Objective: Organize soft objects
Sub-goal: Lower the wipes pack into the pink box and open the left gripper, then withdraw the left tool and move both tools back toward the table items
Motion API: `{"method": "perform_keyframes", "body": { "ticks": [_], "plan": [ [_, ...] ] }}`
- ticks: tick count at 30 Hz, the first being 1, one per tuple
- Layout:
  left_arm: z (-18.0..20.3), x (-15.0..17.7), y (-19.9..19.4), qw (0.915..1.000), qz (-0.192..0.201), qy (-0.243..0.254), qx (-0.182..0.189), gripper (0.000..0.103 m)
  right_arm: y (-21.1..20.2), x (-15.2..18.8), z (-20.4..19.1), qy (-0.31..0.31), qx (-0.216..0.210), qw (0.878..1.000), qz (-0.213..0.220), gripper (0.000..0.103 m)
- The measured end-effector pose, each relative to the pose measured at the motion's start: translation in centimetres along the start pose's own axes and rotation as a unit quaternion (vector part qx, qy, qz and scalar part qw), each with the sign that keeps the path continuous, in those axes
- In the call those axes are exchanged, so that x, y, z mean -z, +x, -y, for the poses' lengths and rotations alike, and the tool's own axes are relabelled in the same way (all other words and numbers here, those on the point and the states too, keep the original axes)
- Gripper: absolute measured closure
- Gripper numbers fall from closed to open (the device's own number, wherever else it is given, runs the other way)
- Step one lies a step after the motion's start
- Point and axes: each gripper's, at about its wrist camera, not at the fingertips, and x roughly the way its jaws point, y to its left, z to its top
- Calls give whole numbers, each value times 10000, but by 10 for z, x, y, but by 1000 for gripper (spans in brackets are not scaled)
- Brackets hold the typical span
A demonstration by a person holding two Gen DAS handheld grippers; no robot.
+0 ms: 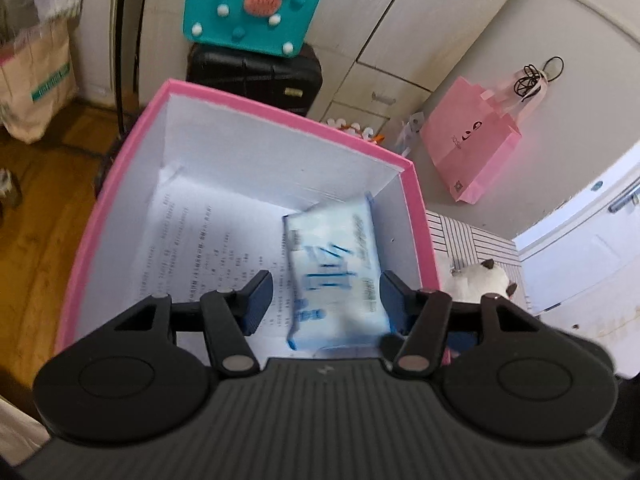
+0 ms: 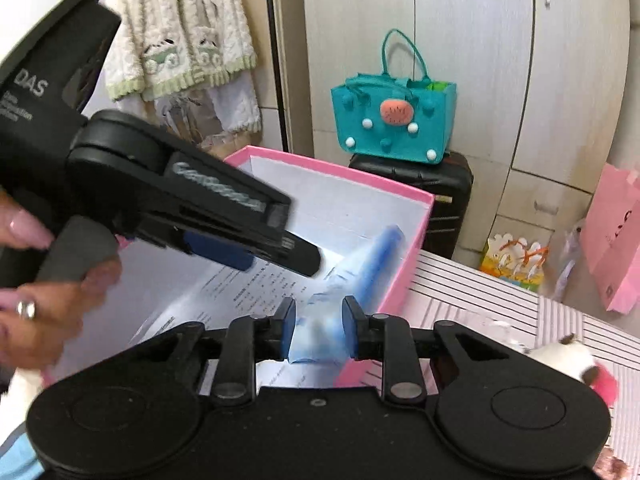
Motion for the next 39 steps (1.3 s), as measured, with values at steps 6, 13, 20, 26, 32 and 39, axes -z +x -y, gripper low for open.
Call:
{"method": "perform_keyframes", "body": {
  "ticks": [6, 13, 20, 26, 32, 39],
  "plan": [
    [13, 18, -36, 9990, 135, 419, -56, 41, -39, 8, 1, -280, -173, 9993, 172, 73],
    [39, 42, -92, 9938, 485, 969, -264, 33, -82, 10, -8, -605, -246, 9974, 315, 70],
    [65, 73, -150, 9875, 714, 1385, -222, 21, -141, 18, -10, -614, -413, 9965, 399, 58],
    [87, 103, -185, 9823, 789, 1700, -61, 14, -191, 36, -6, -651, -399, 9962, 430, 48],
    [110, 137, -197, 9742, 723, 2134, 69, 10, -229, 62, 3, -627, -279, 9964, 496, 43],
    [130, 170, -194, 9648, 547, 2567, 187, 9, -257, 97, 9, -642, -12, 9965, 541, 40]
  ]
}}
